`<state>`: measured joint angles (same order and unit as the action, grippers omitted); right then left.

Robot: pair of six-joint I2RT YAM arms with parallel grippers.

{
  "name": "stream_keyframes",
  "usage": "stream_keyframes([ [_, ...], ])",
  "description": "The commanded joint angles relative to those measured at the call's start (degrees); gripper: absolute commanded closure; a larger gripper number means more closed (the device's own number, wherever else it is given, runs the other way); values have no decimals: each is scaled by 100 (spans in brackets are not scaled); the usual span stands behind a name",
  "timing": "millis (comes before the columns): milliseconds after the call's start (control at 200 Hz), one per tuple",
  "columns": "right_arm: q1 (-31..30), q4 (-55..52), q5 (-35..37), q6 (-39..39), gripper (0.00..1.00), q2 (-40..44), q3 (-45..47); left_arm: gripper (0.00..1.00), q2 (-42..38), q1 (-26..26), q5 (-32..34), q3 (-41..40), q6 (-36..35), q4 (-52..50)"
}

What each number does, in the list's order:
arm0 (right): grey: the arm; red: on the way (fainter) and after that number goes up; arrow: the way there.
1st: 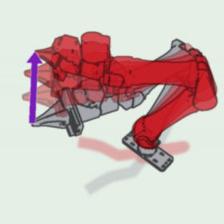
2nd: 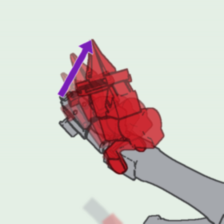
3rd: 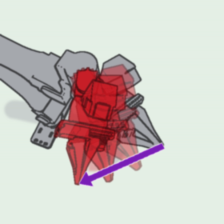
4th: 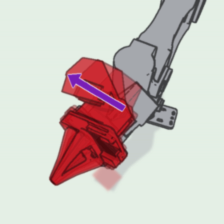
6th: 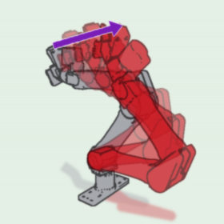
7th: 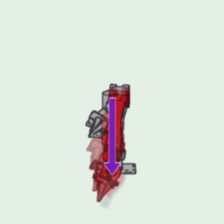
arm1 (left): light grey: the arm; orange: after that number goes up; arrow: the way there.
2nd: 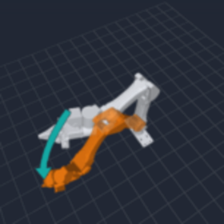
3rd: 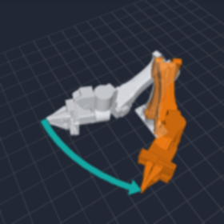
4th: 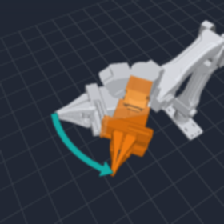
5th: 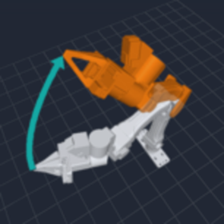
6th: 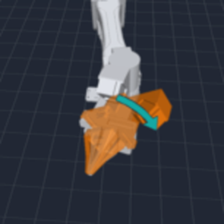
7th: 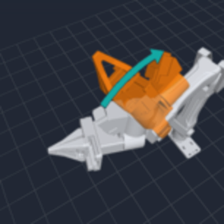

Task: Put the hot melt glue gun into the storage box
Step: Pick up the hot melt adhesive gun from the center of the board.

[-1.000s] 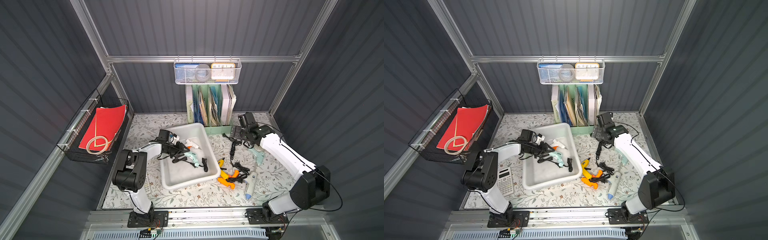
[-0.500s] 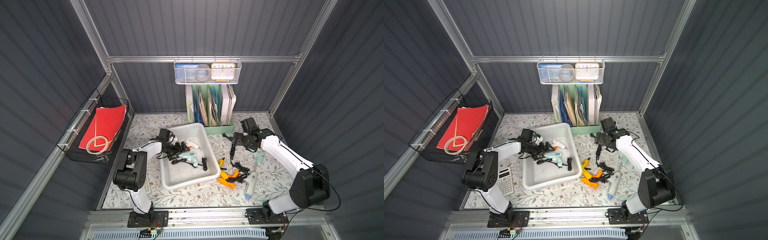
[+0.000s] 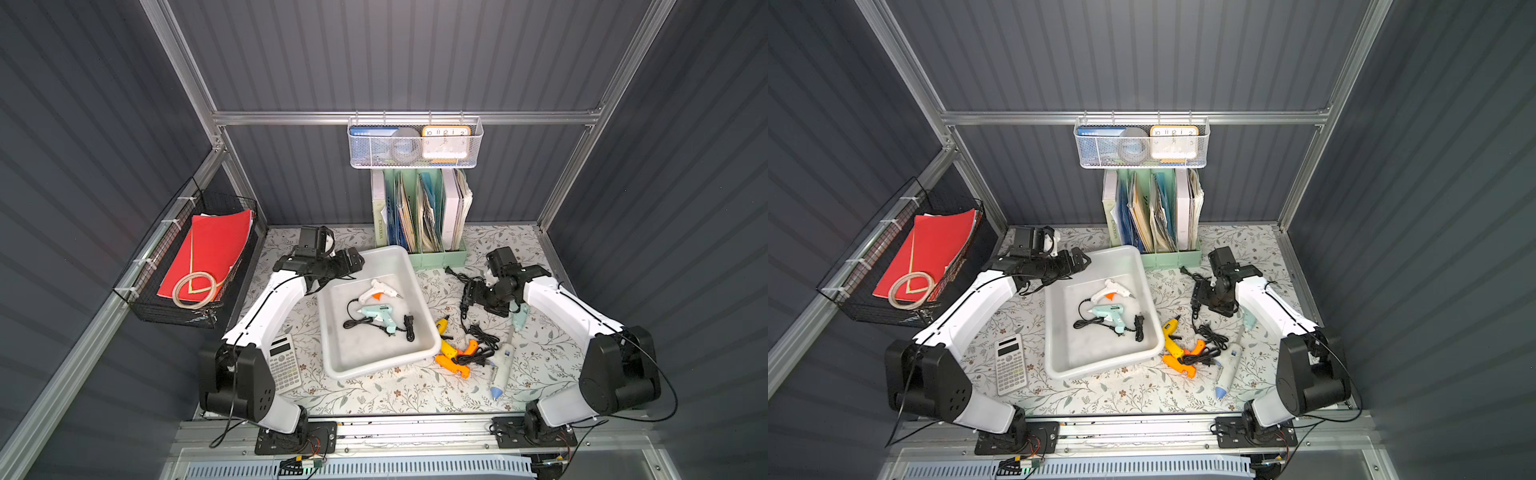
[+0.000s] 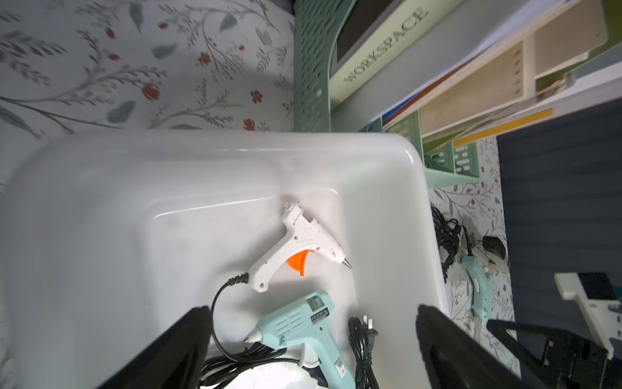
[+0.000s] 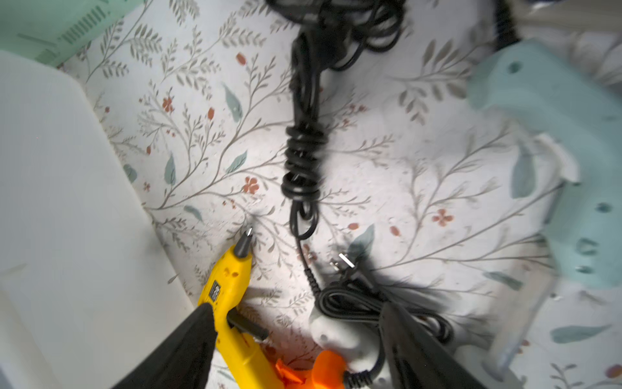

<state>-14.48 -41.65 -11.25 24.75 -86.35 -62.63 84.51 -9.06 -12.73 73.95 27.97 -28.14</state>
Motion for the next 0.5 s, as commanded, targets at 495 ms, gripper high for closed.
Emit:
stream_keyframes([
  [495, -1383, -181, -427, -892, 43, 934, 1133, 0, -1058, 18, 1549, -981, 1097, 2090],
])
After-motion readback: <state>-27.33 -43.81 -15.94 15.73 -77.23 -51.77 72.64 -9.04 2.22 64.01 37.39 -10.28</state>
